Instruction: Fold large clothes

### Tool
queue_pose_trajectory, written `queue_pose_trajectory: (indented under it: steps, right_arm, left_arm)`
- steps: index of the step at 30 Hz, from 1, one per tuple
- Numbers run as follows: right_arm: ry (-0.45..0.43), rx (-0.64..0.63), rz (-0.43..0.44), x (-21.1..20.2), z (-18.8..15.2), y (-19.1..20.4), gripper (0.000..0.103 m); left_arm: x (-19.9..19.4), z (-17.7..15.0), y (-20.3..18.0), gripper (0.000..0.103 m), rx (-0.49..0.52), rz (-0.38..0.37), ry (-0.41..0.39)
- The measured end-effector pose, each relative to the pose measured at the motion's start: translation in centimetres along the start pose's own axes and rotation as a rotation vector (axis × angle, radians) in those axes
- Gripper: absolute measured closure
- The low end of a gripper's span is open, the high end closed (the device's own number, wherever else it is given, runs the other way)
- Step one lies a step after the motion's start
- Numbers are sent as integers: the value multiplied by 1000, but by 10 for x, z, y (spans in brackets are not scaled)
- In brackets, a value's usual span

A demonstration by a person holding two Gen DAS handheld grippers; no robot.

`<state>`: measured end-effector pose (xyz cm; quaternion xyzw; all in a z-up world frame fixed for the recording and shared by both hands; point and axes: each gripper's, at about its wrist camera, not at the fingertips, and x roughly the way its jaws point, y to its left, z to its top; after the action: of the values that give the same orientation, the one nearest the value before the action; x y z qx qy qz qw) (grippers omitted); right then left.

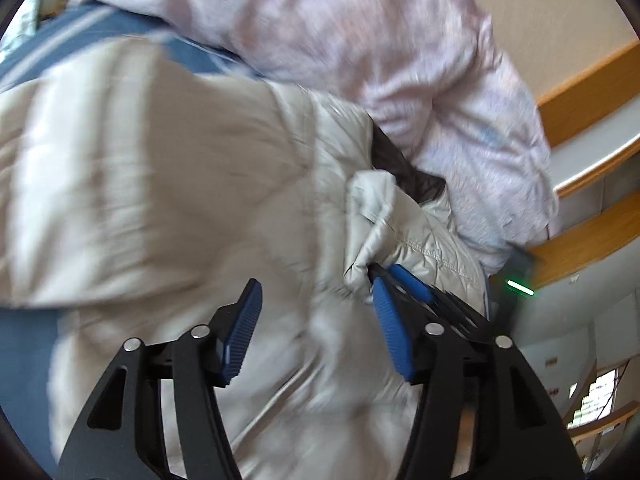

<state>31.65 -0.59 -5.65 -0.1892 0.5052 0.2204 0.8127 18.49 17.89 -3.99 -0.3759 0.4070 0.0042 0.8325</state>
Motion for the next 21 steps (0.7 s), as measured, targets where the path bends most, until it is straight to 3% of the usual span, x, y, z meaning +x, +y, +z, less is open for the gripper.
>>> queue_pose_trajectory:
  steps: [2,4,6,11,16,21]
  right_arm:
    - [19,1,-1,-4,3,1,67]
    - [34,71,64,-15,3,-9,65]
    - [20,131,126,-29,0,-19,48]
    - [-29,200,241,-62,-17,-33,34]
    - [-43,222,295,-81,-27,-39,33]
    - [-58,216,302,-91,-30,-41,33]
  left_arm:
    - [-36,-13,31,43,-53,14,-57]
    - [-73,-28,73,43,-138,38,-123]
    - [-98,-39,106,43,-228,62,-176]
    - [-141,-51,189,43,-477,121,-319]
    - [-147,-57,227,43,-650,93,-391]
    - [-144,-55,247,44,-741,67,-440]
